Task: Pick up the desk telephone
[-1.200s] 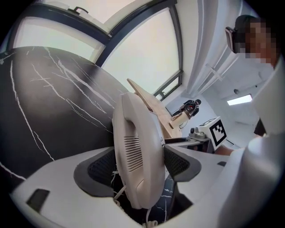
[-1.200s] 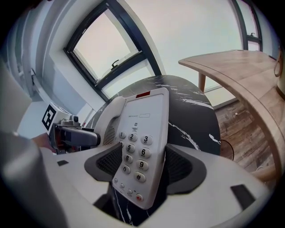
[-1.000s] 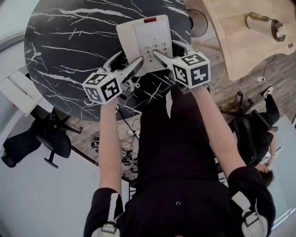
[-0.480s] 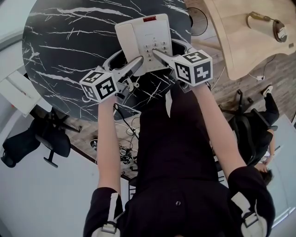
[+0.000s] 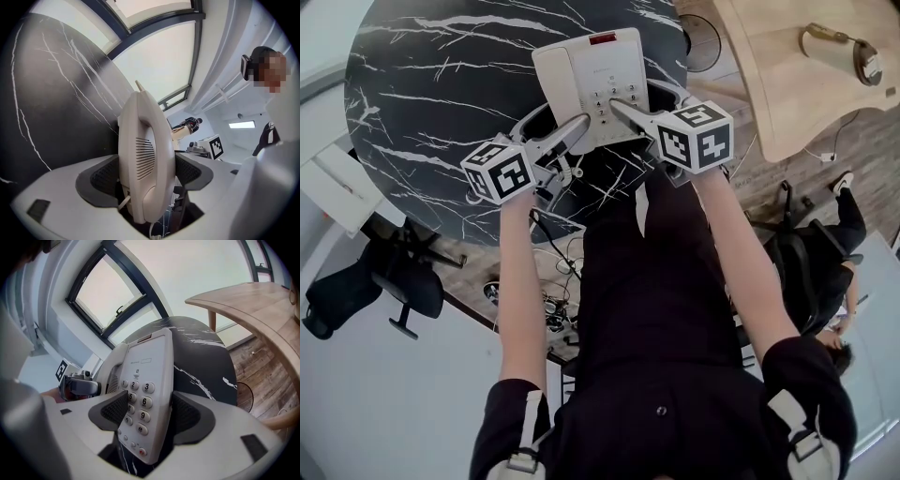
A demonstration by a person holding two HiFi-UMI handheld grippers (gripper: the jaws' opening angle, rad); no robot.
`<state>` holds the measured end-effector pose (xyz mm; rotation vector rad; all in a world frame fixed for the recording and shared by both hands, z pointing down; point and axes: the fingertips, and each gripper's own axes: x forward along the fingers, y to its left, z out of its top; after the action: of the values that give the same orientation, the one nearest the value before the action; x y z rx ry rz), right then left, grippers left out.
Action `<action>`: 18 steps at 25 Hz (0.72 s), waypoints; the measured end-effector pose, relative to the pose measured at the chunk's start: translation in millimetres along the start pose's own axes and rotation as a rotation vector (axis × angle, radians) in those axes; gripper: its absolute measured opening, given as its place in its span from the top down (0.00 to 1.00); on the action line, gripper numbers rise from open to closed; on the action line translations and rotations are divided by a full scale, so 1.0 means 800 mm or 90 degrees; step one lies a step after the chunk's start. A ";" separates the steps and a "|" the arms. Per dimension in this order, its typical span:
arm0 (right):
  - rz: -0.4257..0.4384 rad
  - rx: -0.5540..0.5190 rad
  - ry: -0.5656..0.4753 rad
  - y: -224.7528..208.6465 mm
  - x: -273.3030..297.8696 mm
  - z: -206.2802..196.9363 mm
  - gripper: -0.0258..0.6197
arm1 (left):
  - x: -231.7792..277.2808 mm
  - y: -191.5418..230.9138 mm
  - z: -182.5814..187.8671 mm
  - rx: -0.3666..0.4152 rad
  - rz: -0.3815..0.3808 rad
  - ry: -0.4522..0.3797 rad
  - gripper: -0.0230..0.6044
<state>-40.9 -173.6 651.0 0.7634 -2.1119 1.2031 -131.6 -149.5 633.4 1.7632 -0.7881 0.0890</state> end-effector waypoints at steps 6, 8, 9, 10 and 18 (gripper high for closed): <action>-0.001 0.002 -0.011 0.000 -0.001 0.000 0.49 | -0.001 0.000 0.000 0.000 0.001 0.004 0.37; -0.004 0.002 -0.016 0.000 -0.002 0.000 0.49 | -0.001 0.000 0.000 -0.001 0.003 0.006 0.37; -0.006 0.003 -0.015 0.000 -0.002 0.000 0.49 | -0.001 0.000 0.000 0.001 0.004 0.010 0.37; -0.009 0.004 -0.011 0.000 -0.002 0.000 0.49 | -0.001 0.000 0.000 0.003 0.005 0.017 0.37; -0.013 0.014 0.013 0.007 -0.016 -0.012 0.49 | -0.007 -0.014 -0.010 0.020 0.014 0.038 0.37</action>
<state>-34.6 -160.8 642.9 0.7783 -2.0729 1.2209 -126.8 -138.5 624.2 1.7743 -0.7666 0.1692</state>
